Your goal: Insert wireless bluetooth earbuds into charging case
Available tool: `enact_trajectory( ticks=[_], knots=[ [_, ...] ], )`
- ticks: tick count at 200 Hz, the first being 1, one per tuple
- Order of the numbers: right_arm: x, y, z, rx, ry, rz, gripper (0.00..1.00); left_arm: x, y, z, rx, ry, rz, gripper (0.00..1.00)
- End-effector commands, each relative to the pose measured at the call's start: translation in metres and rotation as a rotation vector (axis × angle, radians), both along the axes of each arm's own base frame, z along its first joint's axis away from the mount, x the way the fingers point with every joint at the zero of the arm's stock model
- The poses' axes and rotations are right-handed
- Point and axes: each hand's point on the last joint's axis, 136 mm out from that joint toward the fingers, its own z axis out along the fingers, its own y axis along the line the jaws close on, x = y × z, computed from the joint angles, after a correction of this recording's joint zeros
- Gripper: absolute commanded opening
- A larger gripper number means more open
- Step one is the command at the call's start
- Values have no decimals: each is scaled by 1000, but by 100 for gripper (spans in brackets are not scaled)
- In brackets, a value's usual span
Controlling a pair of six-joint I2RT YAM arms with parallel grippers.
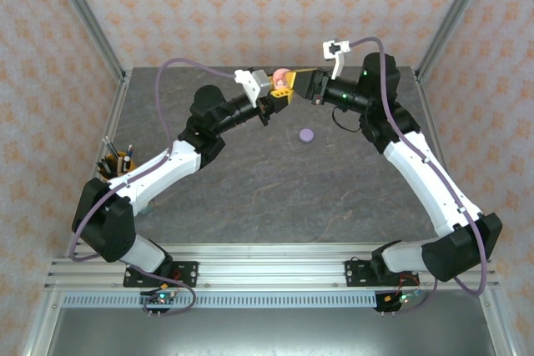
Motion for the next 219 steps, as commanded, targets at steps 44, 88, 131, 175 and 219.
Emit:
enact_trajectory(
  ticks=[44, 88, 131, 175, 219],
  knots=[
    [1, -12, 8, -11, 0, -65, 45, -15, 2, 32, -52, -93, -18, 0],
    [2, -26, 28, 26, -8, -139, 62, -12, 2, 20, -40, -66, -9, 0],
    [-7, -35, 38, 9, 22, -172, 66, -7, 2, -7, -23, -13, 4, 0],
    [19, -45, -3, -139, 227, -292, 60, -7, 0, -32, 10, 37, -8, 0],
    [43, -44, -47, -315, 423, -319, 18, -14, -6, -53, 63, 86, -61, 0]
  ],
)
